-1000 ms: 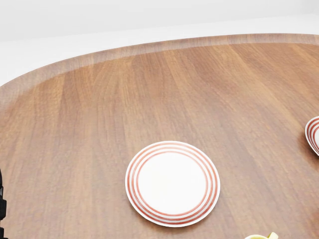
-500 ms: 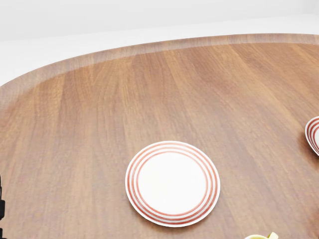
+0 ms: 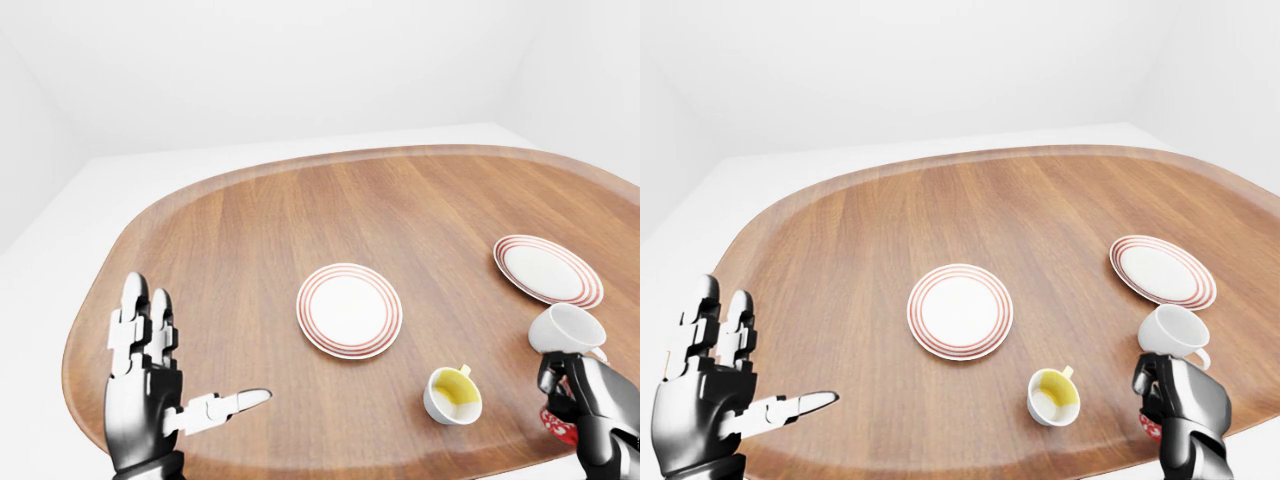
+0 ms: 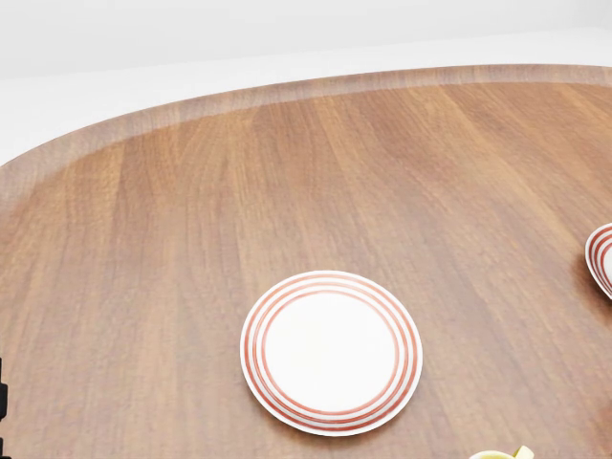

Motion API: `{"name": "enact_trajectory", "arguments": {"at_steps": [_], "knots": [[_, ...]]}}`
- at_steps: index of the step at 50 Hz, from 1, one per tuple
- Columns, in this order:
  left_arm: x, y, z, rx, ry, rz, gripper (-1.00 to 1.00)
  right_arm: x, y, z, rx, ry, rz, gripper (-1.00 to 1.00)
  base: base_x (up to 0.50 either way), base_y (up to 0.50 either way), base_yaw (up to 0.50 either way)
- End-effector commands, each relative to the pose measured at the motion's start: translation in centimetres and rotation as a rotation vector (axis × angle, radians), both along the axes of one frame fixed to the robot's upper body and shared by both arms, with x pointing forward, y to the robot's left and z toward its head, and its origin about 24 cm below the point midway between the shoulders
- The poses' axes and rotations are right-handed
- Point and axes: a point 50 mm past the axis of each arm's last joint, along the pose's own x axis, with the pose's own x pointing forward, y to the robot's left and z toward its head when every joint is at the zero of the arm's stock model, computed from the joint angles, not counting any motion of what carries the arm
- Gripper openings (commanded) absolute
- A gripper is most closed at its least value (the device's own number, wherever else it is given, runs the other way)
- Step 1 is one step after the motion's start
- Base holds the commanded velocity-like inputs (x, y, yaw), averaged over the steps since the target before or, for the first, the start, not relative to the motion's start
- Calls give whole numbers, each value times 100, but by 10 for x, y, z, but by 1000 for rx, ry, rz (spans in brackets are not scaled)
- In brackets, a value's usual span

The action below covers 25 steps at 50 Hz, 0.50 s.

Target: Put the red mug on the left plate.

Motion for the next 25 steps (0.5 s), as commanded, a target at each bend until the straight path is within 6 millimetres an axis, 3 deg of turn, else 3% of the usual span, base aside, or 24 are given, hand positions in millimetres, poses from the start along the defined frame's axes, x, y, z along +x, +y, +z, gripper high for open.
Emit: {"name": "enact_trajectory", "arguments": {"at_steps": [1,8,11,14,19,25], "knots": [[-1,1,0,-3,2,2,100,-14,7,74,-245,-256,-52,-100,0,0,0],[-1,1,0,-7,3,2,100,-30,21,133,-309,-498,-97,-100,0,0,0],[-2,1,0,-8,5,3,100,-27,32,151,-317,-583,-61,-100,0,0,0],[-2,1,0,-9,4,4,100,-17,45,163,-339,-650,-3,-100,0,0,0],[-3,2,0,-11,3,6,100,13,86,187,-366,-818,166,-100,0,0,0],[-3,3,0,-14,2,9,100,38,138,190,-309,-888,391,-100,0,0,0]]}}
